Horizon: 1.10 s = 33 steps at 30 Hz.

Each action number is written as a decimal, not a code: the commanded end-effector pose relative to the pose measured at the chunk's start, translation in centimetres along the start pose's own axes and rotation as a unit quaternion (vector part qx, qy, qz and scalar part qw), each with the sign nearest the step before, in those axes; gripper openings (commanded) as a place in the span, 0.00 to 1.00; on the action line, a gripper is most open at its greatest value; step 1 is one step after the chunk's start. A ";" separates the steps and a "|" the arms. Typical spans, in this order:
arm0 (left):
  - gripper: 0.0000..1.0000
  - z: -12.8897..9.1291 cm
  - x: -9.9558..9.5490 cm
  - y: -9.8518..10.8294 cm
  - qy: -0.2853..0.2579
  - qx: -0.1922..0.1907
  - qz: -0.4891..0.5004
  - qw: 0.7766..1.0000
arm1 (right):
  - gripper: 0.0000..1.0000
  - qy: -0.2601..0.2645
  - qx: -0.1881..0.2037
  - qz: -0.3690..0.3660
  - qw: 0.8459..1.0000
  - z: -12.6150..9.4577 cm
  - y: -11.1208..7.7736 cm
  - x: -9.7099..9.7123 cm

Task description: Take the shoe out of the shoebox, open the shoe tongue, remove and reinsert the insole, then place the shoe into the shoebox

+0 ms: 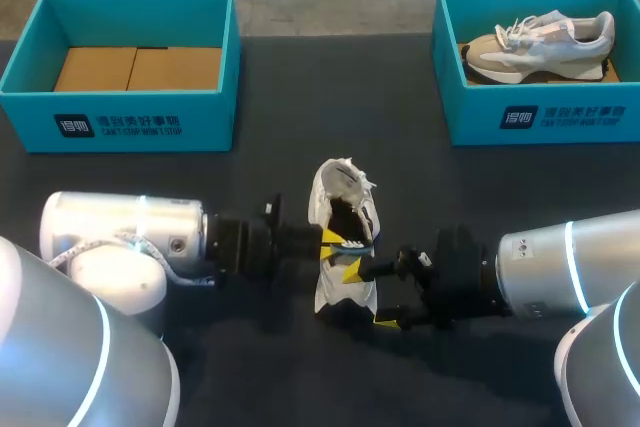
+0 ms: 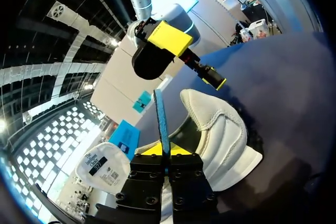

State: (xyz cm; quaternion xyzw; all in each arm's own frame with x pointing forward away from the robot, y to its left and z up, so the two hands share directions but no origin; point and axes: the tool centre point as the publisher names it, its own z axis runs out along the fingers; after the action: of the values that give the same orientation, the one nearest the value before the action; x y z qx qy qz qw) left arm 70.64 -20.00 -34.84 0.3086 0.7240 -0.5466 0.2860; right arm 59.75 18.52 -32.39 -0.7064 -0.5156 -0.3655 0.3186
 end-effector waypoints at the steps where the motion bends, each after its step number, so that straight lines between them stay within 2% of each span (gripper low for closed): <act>1: 0.00 0.5 -0.2 0.3 0.006 -0.004 -0.002 1.000 | 1.00 0.000 0.001 0.000 1.000 -0.3 -0.1 0.0; 5: 0.00 0.3 -0.1 0.1 0.008 -0.004 -0.007 1.000 | 1.00 0.000 0.001 0.000 1.000 -0.3 -0.1 0.0; 6: 0.04 0.2 -0.1 0.1 0.008 -0.004 -0.008 1.000 | 1.00 0.000 0.001 0.000 1.000 -0.3 -0.1 0.0; 7: 0.27 0.1 -0.1 0.0 0.007 -0.003 -0.011 1.000 | 1.00 0.000 0.001 0.000 1.000 -0.3 -0.1 0.0; 10: 0.35 -0.1 -0.2 -0.4 0.004 0.001 -0.014 1.000 | 1.00 0.000 0.001 0.000 1.000 -0.3 -0.1 0.0; 16: 0.33 -0.5 -0.4 -1.8 -0.001 0.015 -0.016 1.000 | 1.00 0.000 0.001 0.000 1.000 -0.3 -0.1 0.0; 22: 0.20 -0.8 -0.3 -3.0 0.002 0.027 -0.016 1.000 | 1.00 0.000 0.001 0.000 1.000 -0.3 -0.1 0.0; 28: 0.18 -1.1 0.0 -3.8 0.006 0.035 -0.021 0.999 | 1.00 0.000 0.001 0.000 1.000 -0.3 -0.1 0.0; 30: 0.15 -1.2 0.1 -3.9 0.006 0.037 -0.021 0.999 | 1.00 0.000 0.001 0.000 1.000 -0.3 -0.1 0.0; 32: 0.00 -1.2 0.1 -4.0 0.008 0.038 -0.021 0.999 | 1.00 0.000 0.001 0.000 1.000 -0.3 -0.1 0.0; 33: 0.00 -1.2 0.2 -3.9 0.009 0.038 -0.021 0.999 | 1.00 0.000 0.001 0.000 1.000 -0.3 -0.1 0.0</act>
State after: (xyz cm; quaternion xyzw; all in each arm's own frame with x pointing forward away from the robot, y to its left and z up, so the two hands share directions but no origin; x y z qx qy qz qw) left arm 67.60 -19.91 -32.30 0.3081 0.7113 -0.5775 0.2562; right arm 59.75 18.51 -32.39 -0.7064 -0.5156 -0.3655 0.3186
